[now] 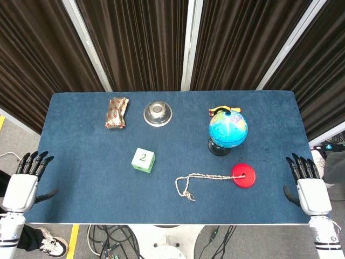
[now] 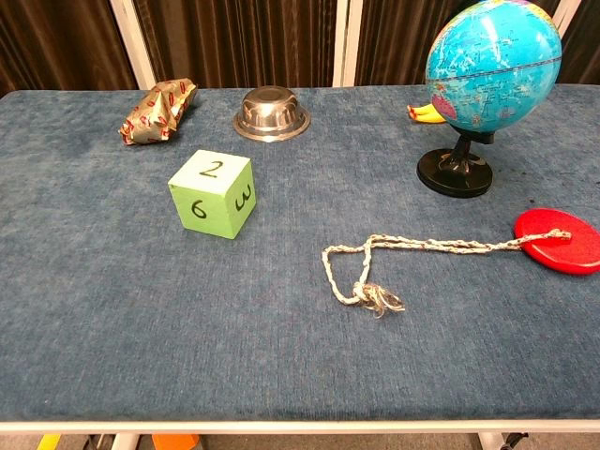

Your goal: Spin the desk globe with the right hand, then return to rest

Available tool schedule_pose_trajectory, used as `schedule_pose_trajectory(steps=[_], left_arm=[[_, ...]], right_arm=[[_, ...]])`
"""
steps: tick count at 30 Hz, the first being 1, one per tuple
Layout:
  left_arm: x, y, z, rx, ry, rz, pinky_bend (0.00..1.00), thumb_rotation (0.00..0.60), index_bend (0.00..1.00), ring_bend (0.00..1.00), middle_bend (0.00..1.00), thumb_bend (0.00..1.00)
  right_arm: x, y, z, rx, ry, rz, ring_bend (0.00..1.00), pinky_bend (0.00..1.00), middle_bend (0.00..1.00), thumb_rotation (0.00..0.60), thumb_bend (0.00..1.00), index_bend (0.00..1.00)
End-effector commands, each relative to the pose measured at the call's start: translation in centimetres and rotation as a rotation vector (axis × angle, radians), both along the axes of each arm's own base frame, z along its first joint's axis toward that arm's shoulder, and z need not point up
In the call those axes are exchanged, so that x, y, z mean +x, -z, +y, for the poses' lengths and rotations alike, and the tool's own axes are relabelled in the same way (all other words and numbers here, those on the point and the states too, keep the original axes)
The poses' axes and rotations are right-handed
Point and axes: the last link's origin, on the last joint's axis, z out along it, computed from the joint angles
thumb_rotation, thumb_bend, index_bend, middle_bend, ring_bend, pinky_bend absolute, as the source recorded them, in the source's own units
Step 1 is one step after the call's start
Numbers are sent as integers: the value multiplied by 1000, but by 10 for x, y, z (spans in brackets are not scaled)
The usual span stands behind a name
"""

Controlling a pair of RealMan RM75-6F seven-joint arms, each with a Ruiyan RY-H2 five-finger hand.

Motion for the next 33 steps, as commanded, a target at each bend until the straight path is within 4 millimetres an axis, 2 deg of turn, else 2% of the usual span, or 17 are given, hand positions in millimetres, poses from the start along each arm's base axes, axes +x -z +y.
schedule_pose_trajectory(steps=[1, 8, 14, 22, 27, 33], left_arm=[[0, 1, 0, -1, 3, 2, 48, 600, 143, 25, 91, 0], [-1, -2, 0, 3, 2, 2, 48, 600, 143, 25, 91, 0], [1, -1, 0, -6, 8, 5, 48, 600, 143, 25, 91, 0], [-1, 6, 1, -19, -5, 10, 48, 600, 143, 25, 91, 0], [-4, 7, 2, -32, -13, 13, 48, 600, 143, 25, 91, 0], [-6, 5, 2, -29, -19, 12, 48, 600, 143, 25, 91, 0]], right_arm=[[1, -1, 0, -6, -2, 0, 0, 0, 0, 600, 281, 0], [1, 1, 0, -1, -2, -3, 0, 0, 0, 600, 280, 0], [13, 0, -4, 2, -48, 9, 0, 0, 0, 600, 280, 0], [62, -4, -33, 17, -216, 62, 0, 0, 0, 600, 280, 0], [99, 9, -50, 63, -319, 88, 0, 0, 0, 600, 281, 0], [130, 29, -66, 128, -394, 119, 0, 0, 0, 600, 281, 0]])
